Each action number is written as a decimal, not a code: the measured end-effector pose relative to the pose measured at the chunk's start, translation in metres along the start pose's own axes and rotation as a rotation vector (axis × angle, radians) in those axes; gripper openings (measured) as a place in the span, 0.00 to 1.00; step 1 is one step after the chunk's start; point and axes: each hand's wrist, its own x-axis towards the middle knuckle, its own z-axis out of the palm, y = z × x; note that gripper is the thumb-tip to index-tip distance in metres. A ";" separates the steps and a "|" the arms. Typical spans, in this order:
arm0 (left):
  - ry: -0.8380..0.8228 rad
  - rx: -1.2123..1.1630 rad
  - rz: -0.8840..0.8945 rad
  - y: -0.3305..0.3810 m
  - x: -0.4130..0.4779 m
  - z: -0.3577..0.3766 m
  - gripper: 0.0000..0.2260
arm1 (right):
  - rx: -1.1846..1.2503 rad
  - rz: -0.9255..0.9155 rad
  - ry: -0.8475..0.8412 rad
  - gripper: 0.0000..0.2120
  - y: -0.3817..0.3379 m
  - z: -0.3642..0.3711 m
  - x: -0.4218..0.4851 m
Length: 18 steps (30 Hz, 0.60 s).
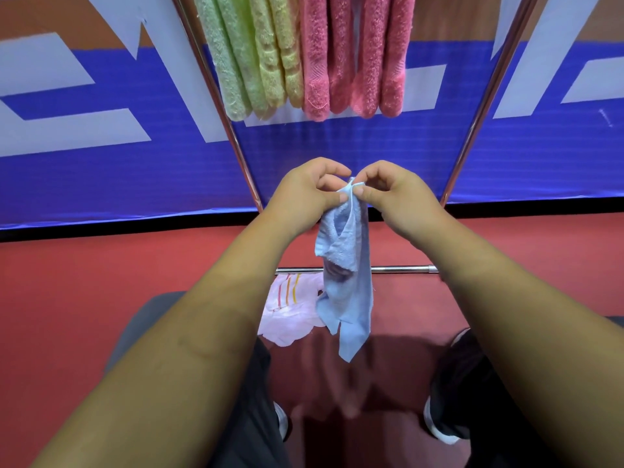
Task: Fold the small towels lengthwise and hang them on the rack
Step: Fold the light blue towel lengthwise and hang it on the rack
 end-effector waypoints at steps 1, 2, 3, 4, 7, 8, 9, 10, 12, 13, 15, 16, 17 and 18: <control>-0.008 -0.013 0.000 -0.001 0.001 0.000 0.15 | 0.020 0.003 -0.014 0.01 0.001 0.000 0.001; -0.018 -0.028 0.000 -0.001 0.001 -0.001 0.15 | 0.037 0.005 -0.025 0.01 0.002 0.000 0.002; -0.029 -0.044 -0.002 -0.002 0.001 -0.001 0.15 | 0.048 0.008 -0.028 0.02 0.002 0.000 0.002; -0.042 -0.069 -0.007 -0.002 0.002 -0.001 0.15 | 0.056 0.015 -0.022 0.02 0.002 -0.001 0.002; -0.055 -0.182 -0.044 0.000 0.003 -0.001 0.13 | 0.100 0.034 -0.017 0.04 0.000 -0.003 0.003; -0.050 -0.235 -0.062 0.000 0.002 -0.001 0.12 | 0.127 0.041 -0.019 0.06 -0.002 -0.003 0.002; -0.046 -0.291 -0.082 0.000 0.003 -0.001 0.12 | 0.153 0.054 -0.018 0.08 -0.003 -0.003 0.002; -0.048 -0.345 -0.103 0.000 0.002 -0.001 0.12 | 0.177 0.073 -0.015 0.10 -0.003 -0.003 0.003; -0.065 -0.443 -0.142 0.000 0.001 -0.001 0.14 | 0.227 0.111 -0.012 0.12 -0.005 -0.002 0.003; -0.078 -0.486 -0.155 0.000 0.001 -0.001 0.15 | 0.251 0.128 -0.016 0.13 -0.005 -0.002 0.004; -0.101 -0.551 -0.161 0.001 0.000 -0.001 0.16 | 0.288 0.165 -0.034 0.16 -0.005 -0.002 0.004; -0.111 -0.574 -0.158 0.001 0.000 -0.002 0.17 | 0.311 0.186 -0.050 0.19 -0.005 -0.003 0.005; -0.123 -0.592 -0.152 0.002 0.000 -0.002 0.17 | 0.338 0.213 -0.071 0.21 -0.005 -0.003 0.005; -0.139 -0.604 -0.146 0.002 0.000 -0.002 0.17 | 0.363 0.241 -0.095 0.23 -0.004 -0.005 0.005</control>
